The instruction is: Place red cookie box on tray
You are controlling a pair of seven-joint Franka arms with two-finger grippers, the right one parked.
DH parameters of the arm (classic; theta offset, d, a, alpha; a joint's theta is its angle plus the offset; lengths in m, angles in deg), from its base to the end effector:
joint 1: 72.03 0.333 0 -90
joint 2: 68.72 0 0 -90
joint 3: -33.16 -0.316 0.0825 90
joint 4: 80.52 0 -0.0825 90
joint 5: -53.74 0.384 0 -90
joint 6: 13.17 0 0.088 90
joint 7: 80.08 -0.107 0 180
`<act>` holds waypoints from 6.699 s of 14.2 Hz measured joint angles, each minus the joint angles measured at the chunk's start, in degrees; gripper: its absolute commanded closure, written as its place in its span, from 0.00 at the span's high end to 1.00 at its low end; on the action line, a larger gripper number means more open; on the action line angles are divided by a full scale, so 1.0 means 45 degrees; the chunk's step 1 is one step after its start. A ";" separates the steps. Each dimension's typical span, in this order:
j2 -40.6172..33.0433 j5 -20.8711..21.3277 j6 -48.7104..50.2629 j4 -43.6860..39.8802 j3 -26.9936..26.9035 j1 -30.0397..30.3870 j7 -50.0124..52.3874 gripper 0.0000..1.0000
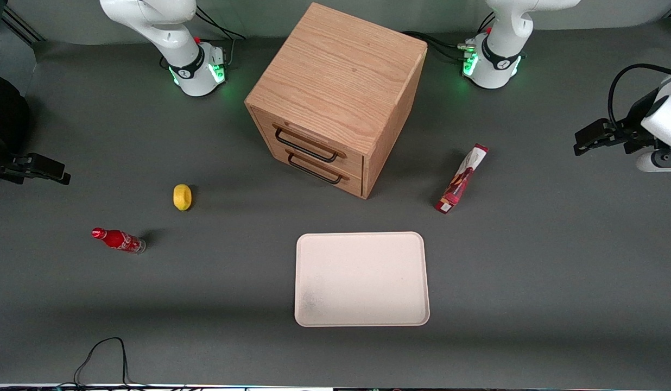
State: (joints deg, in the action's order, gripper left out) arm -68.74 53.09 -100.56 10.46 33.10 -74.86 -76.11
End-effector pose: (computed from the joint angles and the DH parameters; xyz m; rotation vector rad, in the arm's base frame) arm 0.5482 -0.0278 0.6128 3.1322 0.0325 -0.0985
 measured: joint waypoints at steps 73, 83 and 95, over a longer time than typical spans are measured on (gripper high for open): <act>-0.1061 0.0170 -0.0240 0.1604 0.0972 -0.2194 -0.3671 0.00; 0.3041 -0.0045 -0.0085 -0.3201 0.1385 -0.2481 0.0072 0.00; 0.9094 0.0045 -0.1739 -0.8099 0.1443 -0.3756 0.4076 0.00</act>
State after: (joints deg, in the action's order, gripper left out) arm -27.82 53.29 -108.38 -25.99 39.60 -91.76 -57.77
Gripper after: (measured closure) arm 0.978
